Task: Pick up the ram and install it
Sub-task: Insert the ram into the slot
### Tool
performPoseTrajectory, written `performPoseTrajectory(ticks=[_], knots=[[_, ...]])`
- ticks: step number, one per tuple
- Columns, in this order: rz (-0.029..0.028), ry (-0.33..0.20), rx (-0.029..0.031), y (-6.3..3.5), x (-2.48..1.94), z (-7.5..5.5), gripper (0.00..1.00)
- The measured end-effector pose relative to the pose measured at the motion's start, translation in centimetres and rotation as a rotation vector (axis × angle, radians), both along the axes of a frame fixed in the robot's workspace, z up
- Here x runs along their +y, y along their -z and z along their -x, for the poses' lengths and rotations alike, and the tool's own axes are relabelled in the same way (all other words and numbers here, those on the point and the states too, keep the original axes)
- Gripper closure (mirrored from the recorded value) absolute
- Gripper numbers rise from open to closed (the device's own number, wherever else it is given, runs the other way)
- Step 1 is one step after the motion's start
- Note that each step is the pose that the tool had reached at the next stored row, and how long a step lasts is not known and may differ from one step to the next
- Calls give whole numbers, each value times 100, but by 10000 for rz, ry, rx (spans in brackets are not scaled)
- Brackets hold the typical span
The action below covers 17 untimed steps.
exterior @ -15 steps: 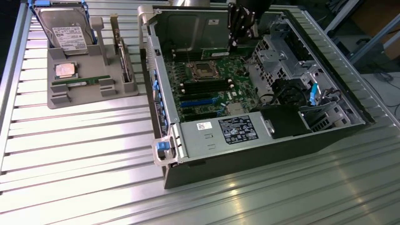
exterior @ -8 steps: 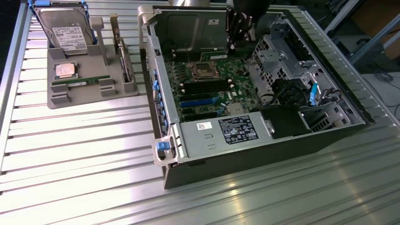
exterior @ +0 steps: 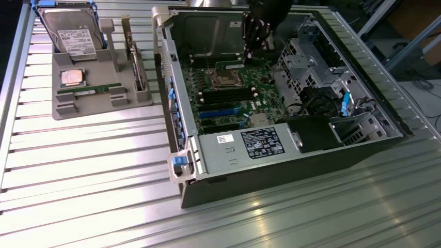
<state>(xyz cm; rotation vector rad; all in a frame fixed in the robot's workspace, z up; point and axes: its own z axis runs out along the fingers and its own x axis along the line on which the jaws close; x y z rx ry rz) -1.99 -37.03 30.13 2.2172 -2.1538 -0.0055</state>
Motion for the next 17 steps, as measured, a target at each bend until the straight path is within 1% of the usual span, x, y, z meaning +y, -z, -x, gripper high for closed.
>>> performPoseTrajectory(ticks=[4, 7, 9, 11, 14, 17], knots=[[0, 0, 0, 63, -3, 31, 88], [1, 0, 0, 87, -45, 34, 88], [0, 0, 0, 98, -86, 35, 88], [1, 0, 1, 104, -116, 35, 88], [0, 0, 0, 112, -148, 34, 88], [1, 0, 0, 124, -198, 35, 88]])
